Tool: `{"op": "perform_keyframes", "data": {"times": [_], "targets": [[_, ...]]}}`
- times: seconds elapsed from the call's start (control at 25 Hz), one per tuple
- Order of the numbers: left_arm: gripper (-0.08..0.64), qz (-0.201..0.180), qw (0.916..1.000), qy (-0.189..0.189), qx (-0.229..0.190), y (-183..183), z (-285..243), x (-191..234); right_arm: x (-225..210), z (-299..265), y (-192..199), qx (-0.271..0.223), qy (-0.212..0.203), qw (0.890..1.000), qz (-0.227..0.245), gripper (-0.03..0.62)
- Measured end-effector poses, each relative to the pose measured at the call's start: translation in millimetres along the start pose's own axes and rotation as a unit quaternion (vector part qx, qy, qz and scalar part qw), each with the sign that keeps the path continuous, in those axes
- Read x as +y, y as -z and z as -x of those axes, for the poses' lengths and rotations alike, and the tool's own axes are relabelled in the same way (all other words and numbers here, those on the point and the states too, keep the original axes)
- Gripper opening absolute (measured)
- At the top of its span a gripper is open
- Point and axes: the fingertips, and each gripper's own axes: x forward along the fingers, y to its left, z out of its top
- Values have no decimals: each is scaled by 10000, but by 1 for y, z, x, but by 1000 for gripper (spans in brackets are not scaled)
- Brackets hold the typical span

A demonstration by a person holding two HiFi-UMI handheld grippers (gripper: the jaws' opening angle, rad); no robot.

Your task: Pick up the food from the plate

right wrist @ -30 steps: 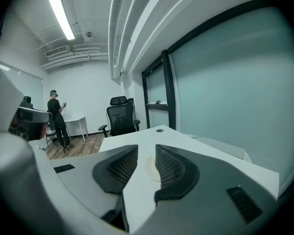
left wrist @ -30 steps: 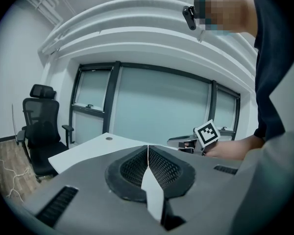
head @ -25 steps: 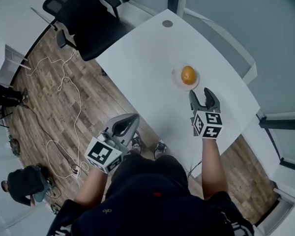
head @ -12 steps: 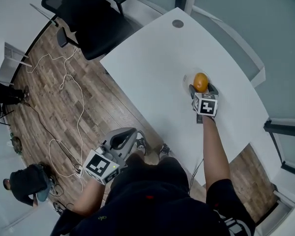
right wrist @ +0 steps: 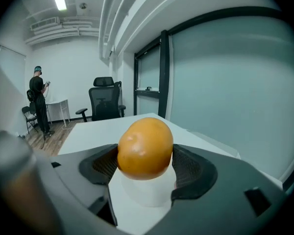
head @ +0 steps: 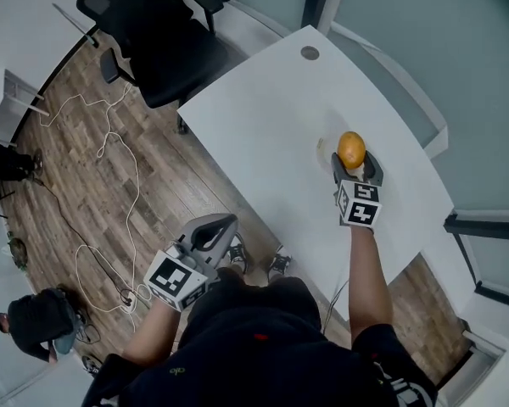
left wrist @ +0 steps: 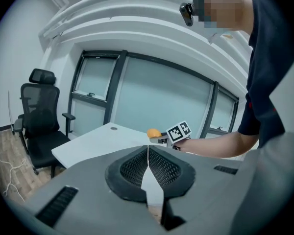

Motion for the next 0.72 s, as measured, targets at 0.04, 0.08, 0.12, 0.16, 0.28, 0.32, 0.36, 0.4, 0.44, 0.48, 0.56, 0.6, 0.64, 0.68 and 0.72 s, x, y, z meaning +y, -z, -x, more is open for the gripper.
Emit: {"op": "perform_keyframes", "data": {"times": [0.04,0.08,0.12,0.16,0.28,0.32,0.36,0.4,0.44,0.48,0.56,0.6,0.64,0.68,0.72], "targets": [[23,-80,9999,47,-82,-6,0,-1,3,13,-13,-131,-17,9999,-2,356],[23,-166,9997,95,-168,-11,1,-2,7,27,-25,-264,-35,9996,0,357],[23,-228,9994,137,-243,-17,1,-3,12,42,-38,-399,-56,9992,5,357],[23,-277,9990,174,-310,-24,2,-5,16,57,-51,-536,-77,9985,15,357],[23,-493,9969,279,-542,-45,3,-10,27,101,-87,-966,-126,9952,26,357],[23,-554,9961,306,-621,-52,4,-12,31,116,-97,-1108,-138,9937,26,357],[23,-601,9952,325,-697,-59,6,-14,35,131,-107,-1243,-148,9921,34,357],[23,-626,9945,335,-768,-67,8,-16,38,145,-115,-1369,-156,9905,48,357],[23,-628,9940,337,-832,-74,9,-18,42,158,-123,-1486,-160,9888,60,357],[23,-627,9934,335,-896,-81,11,-20,45,171,-130,-1594,-156,9871,68,357],[23,-721,9913,329,-1046,-93,16,-21,50,195,-143,-1775,-114,9840,85,357],[23,-788,9902,319,-1111,-98,20,-20,54,205,-148,-1841,-81,9828,103,357],[23,-845,9891,310,-1162,-103,23,-20,57,213,-152,-1891,-56,9819,127,357],[23,-888,9883,307,-1202,-108,25,-21,60,220,-155,-1934,-40,9810,152,357],[23,-925,9875,316,-1237,-111,27,-22,62,225,-157,-1974,-25,9802,171,357]]}}
